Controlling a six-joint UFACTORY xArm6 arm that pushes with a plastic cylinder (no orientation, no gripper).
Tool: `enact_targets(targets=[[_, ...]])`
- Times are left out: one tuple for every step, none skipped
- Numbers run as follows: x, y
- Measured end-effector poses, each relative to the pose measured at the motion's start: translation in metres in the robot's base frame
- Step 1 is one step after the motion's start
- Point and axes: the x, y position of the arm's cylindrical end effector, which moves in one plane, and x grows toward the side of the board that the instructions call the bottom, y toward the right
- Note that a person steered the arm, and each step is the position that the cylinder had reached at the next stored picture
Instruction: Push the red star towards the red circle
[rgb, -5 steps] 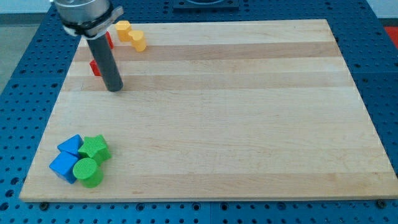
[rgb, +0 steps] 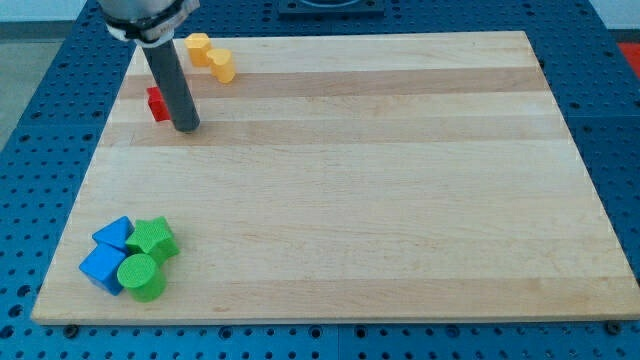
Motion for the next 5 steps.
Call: enact_targets(targets=[[0.002, -0.01], [-0.004, -0.01], [-0.023, -0.011], [-0.039, -0.014], [-0.04, -0.019]])
